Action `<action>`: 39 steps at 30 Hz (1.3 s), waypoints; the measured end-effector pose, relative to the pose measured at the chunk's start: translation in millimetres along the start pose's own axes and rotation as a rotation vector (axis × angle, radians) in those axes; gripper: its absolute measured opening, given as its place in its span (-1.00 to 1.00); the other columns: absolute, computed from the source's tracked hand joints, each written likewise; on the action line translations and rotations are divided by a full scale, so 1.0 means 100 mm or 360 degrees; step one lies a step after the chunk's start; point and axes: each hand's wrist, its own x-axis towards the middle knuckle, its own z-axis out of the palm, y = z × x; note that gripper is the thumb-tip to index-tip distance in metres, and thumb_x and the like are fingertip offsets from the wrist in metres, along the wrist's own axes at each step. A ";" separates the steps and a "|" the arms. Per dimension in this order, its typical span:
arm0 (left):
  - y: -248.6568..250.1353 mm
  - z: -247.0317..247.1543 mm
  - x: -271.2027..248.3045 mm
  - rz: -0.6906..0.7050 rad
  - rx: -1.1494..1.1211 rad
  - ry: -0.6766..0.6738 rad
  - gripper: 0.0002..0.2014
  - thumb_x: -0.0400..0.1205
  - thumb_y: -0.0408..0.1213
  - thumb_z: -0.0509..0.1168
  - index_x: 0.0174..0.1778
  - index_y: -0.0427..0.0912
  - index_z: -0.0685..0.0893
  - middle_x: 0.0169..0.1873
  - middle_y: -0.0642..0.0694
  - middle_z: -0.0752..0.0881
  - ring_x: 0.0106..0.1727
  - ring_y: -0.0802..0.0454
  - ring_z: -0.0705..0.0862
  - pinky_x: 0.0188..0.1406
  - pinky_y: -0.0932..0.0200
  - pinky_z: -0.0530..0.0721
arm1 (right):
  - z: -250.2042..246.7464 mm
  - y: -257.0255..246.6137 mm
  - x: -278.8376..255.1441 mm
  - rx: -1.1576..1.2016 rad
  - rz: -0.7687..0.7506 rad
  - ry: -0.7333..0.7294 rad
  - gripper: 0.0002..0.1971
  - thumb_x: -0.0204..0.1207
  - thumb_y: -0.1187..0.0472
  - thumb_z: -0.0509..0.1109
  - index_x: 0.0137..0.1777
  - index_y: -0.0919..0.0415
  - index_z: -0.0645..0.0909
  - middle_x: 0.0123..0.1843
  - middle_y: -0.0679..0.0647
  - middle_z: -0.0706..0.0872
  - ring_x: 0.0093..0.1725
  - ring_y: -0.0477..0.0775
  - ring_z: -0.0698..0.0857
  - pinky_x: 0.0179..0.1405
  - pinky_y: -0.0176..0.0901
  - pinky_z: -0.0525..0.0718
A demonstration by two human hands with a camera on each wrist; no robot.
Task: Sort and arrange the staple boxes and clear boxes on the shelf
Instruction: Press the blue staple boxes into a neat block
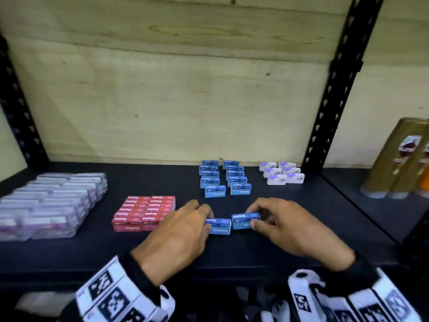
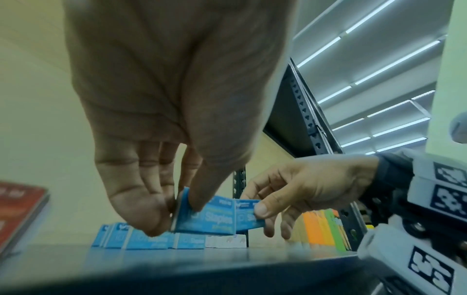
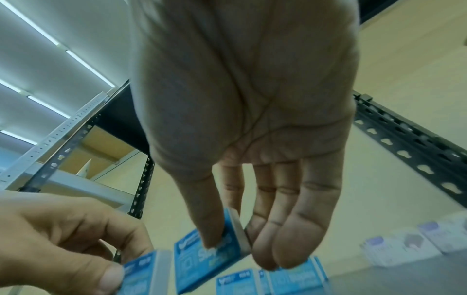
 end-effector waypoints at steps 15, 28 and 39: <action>-0.06 0.56 0.05 -0.0323 -0.0411 0.0570 -0.80 0.72 -0.08 0.20 0.24 0.17 0.62 -0.09 0.16 0.54 -0.20 0.20 0.48 -0.04 0.23 0.49 | 0.44 0.39 0.09 0.0728 -0.0055 0.0364 -0.84 0.56 0.22 0.49 0.04 -0.09 0.76 0.00 -0.07 0.73 -0.09 -0.11 0.71 0.00 -0.40 0.65; -0.08 0.55 -0.01 -0.0237 -0.0478 0.0532 -0.75 0.72 -0.06 0.20 0.30 0.17 0.63 -0.07 0.20 0.58 -0.20 0.24 0.52 -0.04 0.20 0.58 | 0.46 0.41 0.04 0.0780 -0.0163 0.0366 -0.79 0.53 0.27 0.53 0.09 -0.04 0.77 -0.02 -0.03 0.75 -0.11 -0.11 0.73 0.01 -0.33 0.70; -0.10 0.58 0.00 -0.0231 -0.0476 0.0551 -0.75 0.72 -0.07 0.20 0.30 0.17 0.63 -0.07 0.25 0.54 -0.20 0.25 0.47 -0.08 0.30 0.49 | 0.46 0.38 0.01 0.0799 -0.0165 0.0388 -0.76 0.52 0.28 0.53 0.05 -0.10 0.77 -0.05 -0.04 0.79 -0.12 -0.13 0.75 -0.01 -0.39 0.69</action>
